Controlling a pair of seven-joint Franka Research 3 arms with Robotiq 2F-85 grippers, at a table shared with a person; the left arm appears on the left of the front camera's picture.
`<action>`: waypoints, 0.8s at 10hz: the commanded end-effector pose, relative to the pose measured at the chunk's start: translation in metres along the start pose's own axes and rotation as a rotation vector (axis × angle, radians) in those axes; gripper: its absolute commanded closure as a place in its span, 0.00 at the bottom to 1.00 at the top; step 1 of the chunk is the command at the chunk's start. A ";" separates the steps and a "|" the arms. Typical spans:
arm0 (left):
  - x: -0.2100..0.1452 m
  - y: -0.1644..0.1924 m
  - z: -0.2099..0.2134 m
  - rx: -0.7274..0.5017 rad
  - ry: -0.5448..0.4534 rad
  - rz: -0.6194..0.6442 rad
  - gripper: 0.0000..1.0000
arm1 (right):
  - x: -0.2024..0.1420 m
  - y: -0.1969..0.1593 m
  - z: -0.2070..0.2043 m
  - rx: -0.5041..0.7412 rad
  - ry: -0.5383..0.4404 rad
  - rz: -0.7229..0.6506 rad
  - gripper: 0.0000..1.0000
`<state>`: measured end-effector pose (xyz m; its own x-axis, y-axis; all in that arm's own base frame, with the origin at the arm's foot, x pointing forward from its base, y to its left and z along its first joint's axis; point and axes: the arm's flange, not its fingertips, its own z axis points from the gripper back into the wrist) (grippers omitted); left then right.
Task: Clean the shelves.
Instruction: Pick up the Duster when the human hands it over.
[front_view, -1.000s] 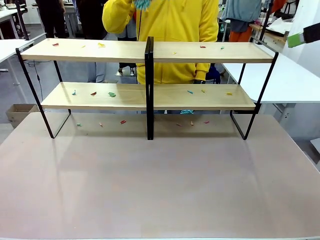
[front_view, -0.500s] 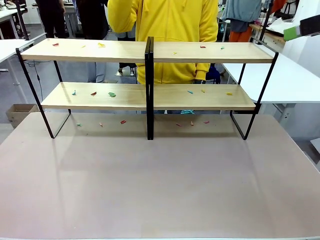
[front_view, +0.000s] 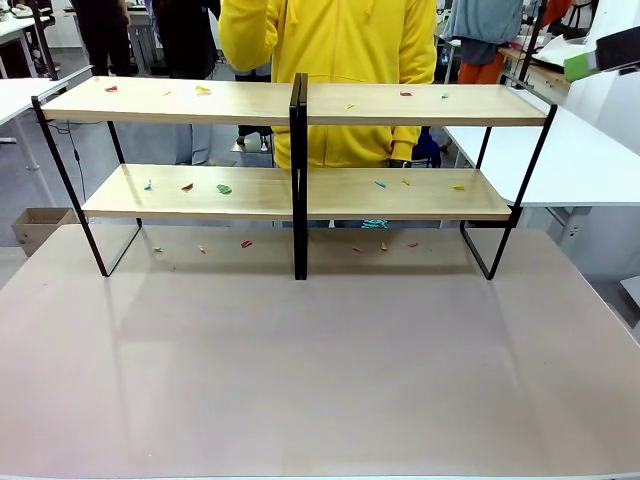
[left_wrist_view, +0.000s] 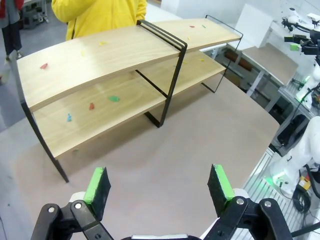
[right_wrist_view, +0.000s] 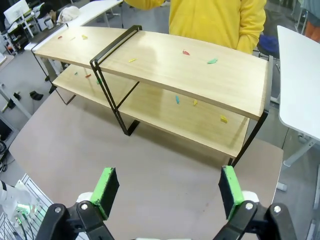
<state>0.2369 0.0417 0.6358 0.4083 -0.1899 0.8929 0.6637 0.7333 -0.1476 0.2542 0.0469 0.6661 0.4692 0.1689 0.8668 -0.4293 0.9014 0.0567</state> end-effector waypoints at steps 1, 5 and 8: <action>0.000 0.000 0.000 -0.013 -0.003 -0.004 0.00 | 0.000 -0.001 0.001 0.004 -0.004 0.018 0.00; 0.000 0.000 0.000 -0.013 -0.003 -0.004 0.00 | 0.000 -0.001 0.001 0.004 -0.004 0.018 0.00; 0.000 0.000 0.000 -0.013 -0.003 -0.004 0.00 | 0.000 -0.001 0.001 0.004 -0.004 0.018 0.00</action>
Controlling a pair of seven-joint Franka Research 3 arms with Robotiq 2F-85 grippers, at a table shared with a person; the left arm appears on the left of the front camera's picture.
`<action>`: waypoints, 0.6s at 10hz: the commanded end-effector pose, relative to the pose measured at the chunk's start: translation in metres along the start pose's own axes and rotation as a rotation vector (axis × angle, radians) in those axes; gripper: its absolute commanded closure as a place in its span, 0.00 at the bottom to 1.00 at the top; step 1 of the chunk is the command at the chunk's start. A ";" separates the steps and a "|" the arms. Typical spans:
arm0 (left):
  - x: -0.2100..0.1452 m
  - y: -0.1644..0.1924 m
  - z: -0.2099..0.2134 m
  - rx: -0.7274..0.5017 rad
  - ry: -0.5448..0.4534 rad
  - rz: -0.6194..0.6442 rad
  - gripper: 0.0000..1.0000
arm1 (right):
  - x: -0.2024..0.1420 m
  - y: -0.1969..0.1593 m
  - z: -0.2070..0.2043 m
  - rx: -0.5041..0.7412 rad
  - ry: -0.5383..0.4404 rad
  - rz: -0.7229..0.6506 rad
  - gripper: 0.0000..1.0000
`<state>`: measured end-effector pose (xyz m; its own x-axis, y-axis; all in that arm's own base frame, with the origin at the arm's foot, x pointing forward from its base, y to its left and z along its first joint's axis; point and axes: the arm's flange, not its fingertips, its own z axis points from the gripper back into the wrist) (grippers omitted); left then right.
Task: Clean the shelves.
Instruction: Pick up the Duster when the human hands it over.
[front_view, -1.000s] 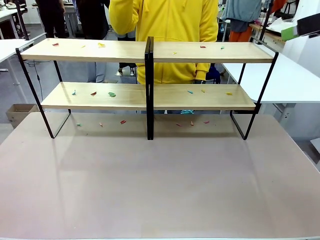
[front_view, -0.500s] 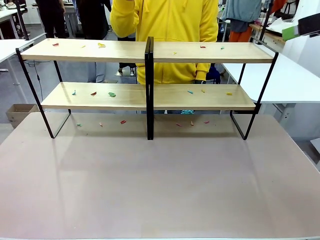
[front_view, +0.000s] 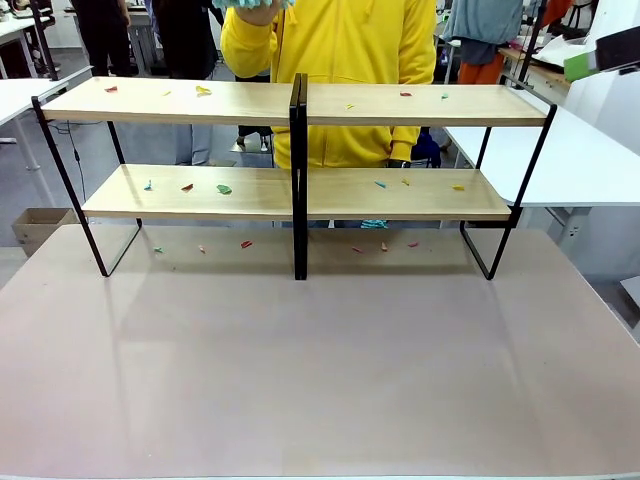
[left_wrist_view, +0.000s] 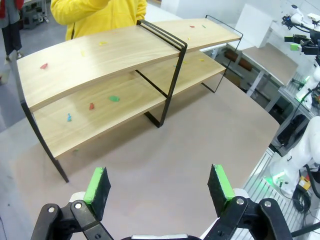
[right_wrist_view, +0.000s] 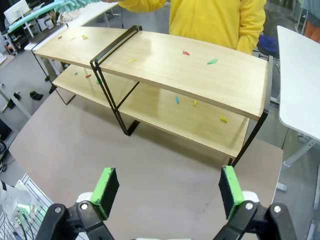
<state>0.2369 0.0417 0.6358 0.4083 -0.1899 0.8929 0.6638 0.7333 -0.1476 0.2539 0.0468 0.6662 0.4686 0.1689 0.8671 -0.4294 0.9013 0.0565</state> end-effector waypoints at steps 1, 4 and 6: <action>0.000 0.000 0.000 0.000 0.000 0.000 0.00 | 0.000 -0.001 0.001 0.004 -0.003 0.017 0.00; 0.106 0.029 -0.061 -0.349 0.292 0.773 0.00 | 0.000 -0.001 0.001 0.004 -0.003 0.017 0.00; 0.129 0.051 -0.103 -0.577 0.262 0.969 0.00 | 0.000 -0.001 0.001 0.004 -0.003 0.017 0.00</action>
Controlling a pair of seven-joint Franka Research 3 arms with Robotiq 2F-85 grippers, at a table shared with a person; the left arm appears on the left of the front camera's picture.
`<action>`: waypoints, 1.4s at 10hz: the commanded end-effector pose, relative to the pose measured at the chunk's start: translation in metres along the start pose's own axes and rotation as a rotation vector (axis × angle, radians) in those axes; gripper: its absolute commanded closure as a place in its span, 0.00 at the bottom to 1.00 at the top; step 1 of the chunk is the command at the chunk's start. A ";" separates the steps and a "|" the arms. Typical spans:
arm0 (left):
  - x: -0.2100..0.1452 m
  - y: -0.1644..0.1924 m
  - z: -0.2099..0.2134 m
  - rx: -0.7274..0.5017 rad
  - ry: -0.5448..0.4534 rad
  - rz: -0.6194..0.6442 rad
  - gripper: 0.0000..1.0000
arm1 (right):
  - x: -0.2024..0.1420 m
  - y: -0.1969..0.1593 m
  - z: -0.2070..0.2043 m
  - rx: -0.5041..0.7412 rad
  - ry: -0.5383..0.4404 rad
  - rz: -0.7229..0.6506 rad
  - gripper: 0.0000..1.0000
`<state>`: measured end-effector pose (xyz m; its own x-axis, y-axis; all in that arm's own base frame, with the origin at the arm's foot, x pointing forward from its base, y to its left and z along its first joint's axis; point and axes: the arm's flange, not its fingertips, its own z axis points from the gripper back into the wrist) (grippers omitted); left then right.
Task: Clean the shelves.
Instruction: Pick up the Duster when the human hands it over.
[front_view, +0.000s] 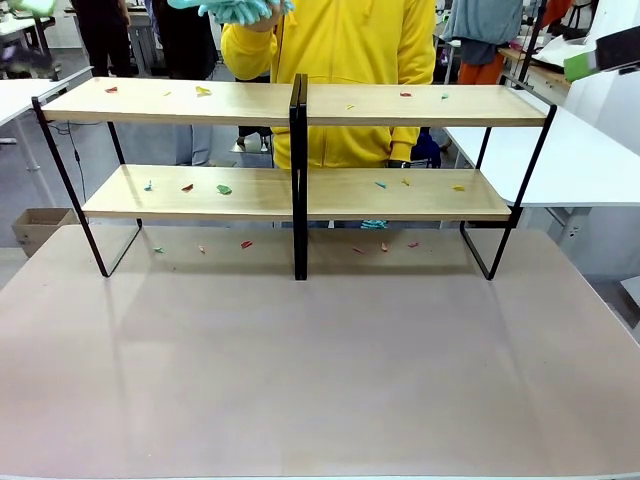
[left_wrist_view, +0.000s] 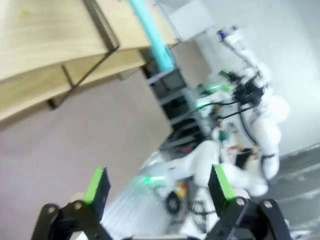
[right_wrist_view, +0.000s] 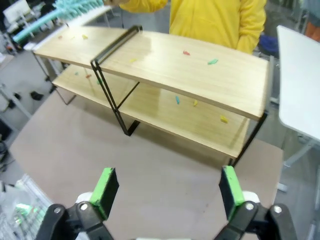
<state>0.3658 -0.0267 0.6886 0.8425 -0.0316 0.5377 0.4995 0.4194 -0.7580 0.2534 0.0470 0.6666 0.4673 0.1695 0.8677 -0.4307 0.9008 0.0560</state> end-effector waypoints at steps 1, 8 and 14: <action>0.028 0.025 0.015 -0.198 -0.018 0.512 0.00 | 0.000 -0.002 0.000 0.003 -0.002 0.016 0.00; 0.101 0.020 -0.075 -0.140 -0.076 0.264 0.00 | 0.000 -0.002 0.000 0.003 -0.002 0.016 0.00; 0.124 0.047 -0.115 -0.116 -0.169 0.340 0.00 | 0.000 -0.002 0.000 0.003 -0.002 0.016 0.00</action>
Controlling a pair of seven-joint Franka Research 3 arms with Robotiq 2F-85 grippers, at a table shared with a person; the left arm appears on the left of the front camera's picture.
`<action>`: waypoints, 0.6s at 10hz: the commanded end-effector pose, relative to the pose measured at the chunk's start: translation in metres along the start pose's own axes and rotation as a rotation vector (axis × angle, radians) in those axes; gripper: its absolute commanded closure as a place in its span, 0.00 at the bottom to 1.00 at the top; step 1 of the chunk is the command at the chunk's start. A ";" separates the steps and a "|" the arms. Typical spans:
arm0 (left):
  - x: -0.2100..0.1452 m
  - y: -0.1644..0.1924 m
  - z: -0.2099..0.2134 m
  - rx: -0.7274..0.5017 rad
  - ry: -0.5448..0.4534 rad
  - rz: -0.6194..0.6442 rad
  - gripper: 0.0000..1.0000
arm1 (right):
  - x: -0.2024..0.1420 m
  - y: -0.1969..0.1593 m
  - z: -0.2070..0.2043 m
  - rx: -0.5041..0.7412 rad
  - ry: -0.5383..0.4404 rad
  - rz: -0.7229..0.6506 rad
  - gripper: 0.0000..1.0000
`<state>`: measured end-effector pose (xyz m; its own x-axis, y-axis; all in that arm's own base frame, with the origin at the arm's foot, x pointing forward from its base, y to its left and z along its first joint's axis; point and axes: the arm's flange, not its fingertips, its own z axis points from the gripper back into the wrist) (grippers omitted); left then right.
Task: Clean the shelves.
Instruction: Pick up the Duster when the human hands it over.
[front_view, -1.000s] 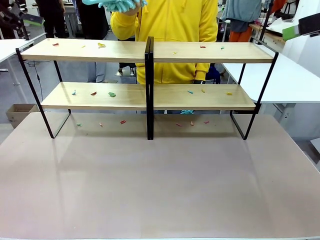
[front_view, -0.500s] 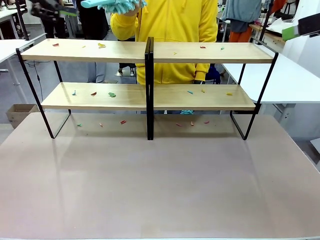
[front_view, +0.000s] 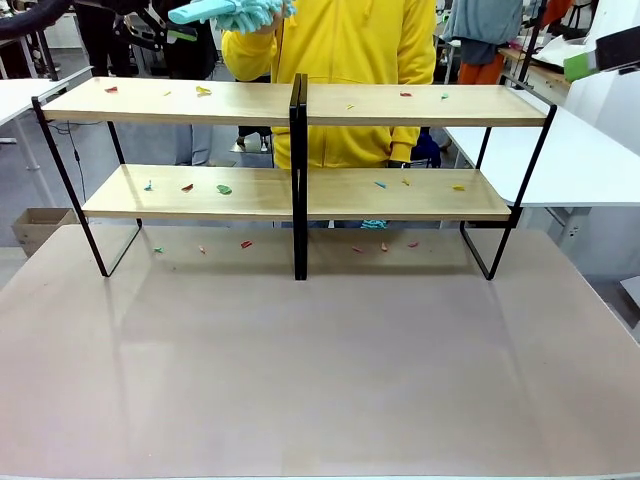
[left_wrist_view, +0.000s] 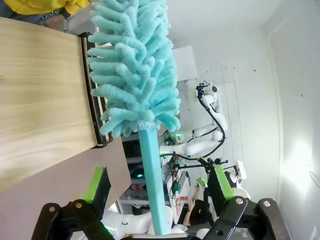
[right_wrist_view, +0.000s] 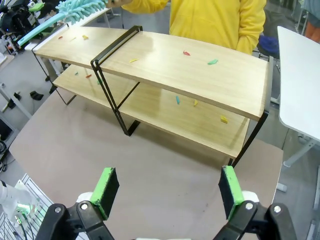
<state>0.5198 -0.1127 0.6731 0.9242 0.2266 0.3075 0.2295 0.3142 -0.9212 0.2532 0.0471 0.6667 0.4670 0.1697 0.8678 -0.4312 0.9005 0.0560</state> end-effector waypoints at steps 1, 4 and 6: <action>-0.002 -0.005 -0.001 -0.042 -0.011 0.018 0.00 | 0.000 -0.002 0.000 0.003 -0.002 0.016 0.00; -0.003 0.000 -0.007 -0.045 0.022 0.020 0.58 | 0.000 -0.002 0.000 0.003 -0.002 0.016 0.00; -0.004 0.001 -0.009 -0.032 0.022 0.014 1.00 | 0.000 -0.002 0.000 0.003 -0.002 0.016 0.00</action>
<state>0.5206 -0.1206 0.6690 0.9329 0.2169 0.2875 0.2210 0.2858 -0.9325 0.2532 0.0471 0.6667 0.4670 0.1697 0.8678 -0.4312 0.9005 0.0560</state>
